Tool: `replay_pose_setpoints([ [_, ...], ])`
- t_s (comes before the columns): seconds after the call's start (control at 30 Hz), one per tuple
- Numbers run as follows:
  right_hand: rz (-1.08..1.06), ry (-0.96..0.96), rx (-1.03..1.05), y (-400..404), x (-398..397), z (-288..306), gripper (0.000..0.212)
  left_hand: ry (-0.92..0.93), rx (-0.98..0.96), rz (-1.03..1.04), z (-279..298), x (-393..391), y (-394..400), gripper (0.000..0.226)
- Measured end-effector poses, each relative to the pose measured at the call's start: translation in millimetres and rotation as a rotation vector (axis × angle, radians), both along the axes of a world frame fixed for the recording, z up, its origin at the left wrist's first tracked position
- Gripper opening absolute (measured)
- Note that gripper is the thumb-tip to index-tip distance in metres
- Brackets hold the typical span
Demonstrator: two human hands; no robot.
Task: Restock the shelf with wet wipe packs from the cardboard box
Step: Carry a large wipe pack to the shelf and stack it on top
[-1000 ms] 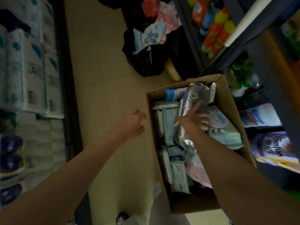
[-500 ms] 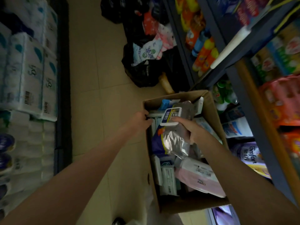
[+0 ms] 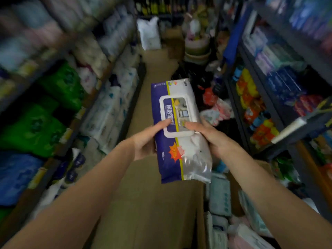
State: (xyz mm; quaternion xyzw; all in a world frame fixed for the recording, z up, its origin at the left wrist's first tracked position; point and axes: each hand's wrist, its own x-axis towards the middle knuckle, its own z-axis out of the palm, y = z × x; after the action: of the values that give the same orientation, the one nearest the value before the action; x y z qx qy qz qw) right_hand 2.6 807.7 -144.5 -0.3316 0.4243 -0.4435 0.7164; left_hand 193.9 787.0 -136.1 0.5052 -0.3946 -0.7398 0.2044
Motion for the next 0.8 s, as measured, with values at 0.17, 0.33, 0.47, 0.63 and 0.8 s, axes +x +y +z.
replay_pose_setpoints([
  [0.17,0.237,0.011,-0.204,-10.2,130.9,76.2,0.056,-0.014,-0.228,0.312,73.2,125.2,37.2,0.085],
  [0.33,0.43,0.0,-0.397,-4.4,269.2,160.8,0.051,-0.031,-0.533,0.581,163.6,252.2,72.7,0.052],
  [0.47,0.438,-0.044,-0.622,17.7,385.8,235.5,0.073,-0.178,-0.822,0.683,243.7,344.0,112.8,0.046],
  [0.63,0.446,-0.228,-0.954,49.7,501.0,330.4,0.061,-0.364,-1.17,0.787,347.7,437.8,173.1,0.066],
  [0.8,0.476,-0.36,-1.305,77.3,592.6,422.9,0.073,-0.587,-1.458,0.865,427.9,508.2,233.7,0.089],
])
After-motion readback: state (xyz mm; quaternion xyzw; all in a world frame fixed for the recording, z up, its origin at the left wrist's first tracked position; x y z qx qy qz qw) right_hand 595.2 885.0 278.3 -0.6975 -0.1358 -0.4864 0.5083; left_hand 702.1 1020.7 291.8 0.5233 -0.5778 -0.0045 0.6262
